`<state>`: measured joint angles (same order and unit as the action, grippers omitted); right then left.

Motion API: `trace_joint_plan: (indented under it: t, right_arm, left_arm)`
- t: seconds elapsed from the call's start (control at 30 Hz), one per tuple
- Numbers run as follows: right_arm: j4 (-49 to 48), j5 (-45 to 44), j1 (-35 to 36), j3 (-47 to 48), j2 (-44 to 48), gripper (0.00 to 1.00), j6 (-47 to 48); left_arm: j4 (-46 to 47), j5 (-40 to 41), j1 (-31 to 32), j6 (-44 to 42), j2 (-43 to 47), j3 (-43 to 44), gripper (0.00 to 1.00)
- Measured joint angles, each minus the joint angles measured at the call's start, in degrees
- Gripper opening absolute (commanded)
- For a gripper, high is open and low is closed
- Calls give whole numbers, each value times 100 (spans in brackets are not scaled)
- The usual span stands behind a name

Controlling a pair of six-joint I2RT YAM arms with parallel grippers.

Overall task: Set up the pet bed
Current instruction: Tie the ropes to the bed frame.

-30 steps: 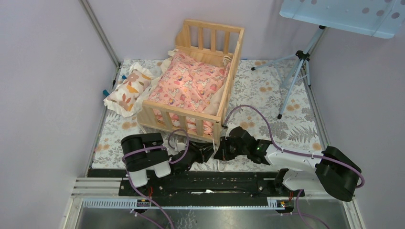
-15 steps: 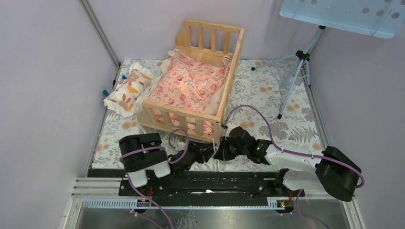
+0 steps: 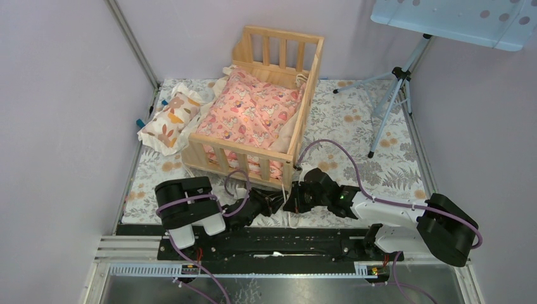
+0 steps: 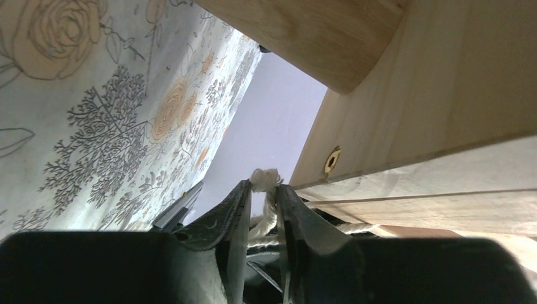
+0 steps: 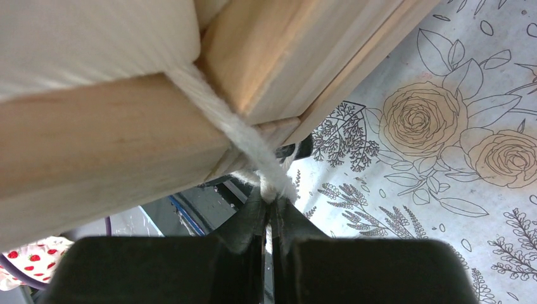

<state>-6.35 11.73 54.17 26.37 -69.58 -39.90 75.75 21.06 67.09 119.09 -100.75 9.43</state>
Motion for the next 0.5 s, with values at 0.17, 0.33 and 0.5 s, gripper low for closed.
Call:
trace_joint_plan:
  t: [0.17,0.33,0.5]
  right_arm:
    - [-20,-2,0,-9,-2,0,0]
    - [-39,-2,-7,-24,0,0,0]
    - [-11,-15,-7,-26,28,23,4]
  left_arm:
    - [2,15,-7,2,17,48,9]
    - [4,22,-35,17,17,70,0]
    - [7,24,-37,20,17,39,0]
